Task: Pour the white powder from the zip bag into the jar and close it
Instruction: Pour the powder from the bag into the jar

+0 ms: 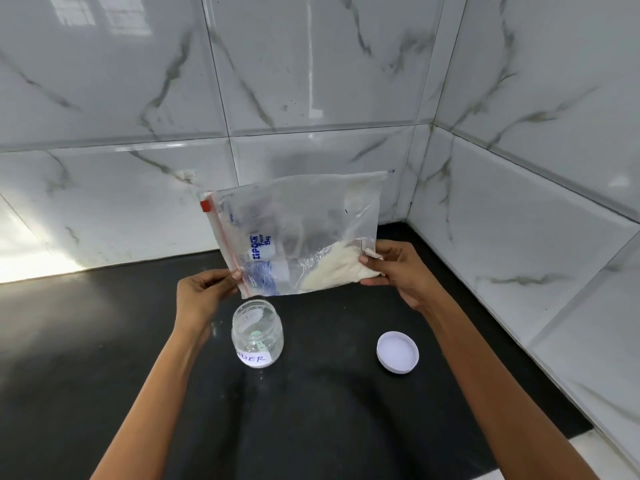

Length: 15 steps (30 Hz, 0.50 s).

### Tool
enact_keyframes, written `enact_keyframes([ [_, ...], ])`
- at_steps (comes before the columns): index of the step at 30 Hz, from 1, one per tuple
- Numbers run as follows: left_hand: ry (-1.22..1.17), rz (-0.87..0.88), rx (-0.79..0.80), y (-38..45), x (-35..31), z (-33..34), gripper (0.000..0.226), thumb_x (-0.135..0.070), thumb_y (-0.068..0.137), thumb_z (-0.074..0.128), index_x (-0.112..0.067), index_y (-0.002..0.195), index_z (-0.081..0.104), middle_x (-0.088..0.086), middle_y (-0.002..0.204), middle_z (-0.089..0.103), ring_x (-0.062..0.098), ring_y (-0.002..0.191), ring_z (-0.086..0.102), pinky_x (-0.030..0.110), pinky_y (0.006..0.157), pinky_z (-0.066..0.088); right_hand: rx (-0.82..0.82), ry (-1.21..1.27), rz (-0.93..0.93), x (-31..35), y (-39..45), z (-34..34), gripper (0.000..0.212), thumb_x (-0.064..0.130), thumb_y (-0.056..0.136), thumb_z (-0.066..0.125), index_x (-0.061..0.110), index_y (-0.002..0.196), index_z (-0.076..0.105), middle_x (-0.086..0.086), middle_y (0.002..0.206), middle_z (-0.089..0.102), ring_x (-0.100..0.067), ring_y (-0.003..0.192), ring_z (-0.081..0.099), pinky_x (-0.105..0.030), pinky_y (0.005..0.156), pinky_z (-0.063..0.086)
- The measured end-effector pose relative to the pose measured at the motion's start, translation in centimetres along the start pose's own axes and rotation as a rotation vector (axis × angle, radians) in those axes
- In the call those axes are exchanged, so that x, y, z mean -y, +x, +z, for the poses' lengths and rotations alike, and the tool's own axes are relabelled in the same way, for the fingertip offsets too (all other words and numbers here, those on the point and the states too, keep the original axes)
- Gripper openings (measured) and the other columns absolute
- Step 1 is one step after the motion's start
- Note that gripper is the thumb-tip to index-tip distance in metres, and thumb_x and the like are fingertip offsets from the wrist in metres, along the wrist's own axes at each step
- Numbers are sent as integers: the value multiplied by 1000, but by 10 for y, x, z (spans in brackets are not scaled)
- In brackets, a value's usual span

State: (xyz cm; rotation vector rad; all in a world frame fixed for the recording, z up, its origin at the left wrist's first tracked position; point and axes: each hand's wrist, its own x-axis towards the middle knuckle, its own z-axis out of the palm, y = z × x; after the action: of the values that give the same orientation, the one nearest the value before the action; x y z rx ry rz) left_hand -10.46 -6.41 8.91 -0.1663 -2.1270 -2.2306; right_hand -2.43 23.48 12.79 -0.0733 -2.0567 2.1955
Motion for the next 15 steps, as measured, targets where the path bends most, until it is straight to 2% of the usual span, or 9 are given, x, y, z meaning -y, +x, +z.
enact_keyframes([
  [3, -5, -22, -24, -10, 0, -7, 8, -6, 80, 71, -6, 88, 72, -4, 65, 74, 4, 61, 67, 13, 61, 54, 36, 16, -2, 4, -2, 1, 23, 6, 85, 64, 20, 103, 69, 6, 88, 75, -14, 83, 72, -26, 59, 58],
  [7, -20, -50, -76, -20, -3, -13, 6, -4, 80, 70, -6, 85, 72, -4, 66, 74, 5, 64, 70, 13, 63, 55, 111, -33, 34, 9, -5, 8, 26, 20, 78, 74, 26, 102, 67, 5, 93, 75, -15, 88, 71, -26, 62, 58],
  [15, 27, -139, -151, -31, -6, -16, 9, -2, 82, 69, 2, 90, 70, 1, 65, 72, 7, 57, 67, 14, 59, 55, -4, -110, -4, 16, -8, 20, 13, 11, 83, 69, 9, 96, 67, -6, 95, 67, -14, 81, 67, -25, 55, 58],
])
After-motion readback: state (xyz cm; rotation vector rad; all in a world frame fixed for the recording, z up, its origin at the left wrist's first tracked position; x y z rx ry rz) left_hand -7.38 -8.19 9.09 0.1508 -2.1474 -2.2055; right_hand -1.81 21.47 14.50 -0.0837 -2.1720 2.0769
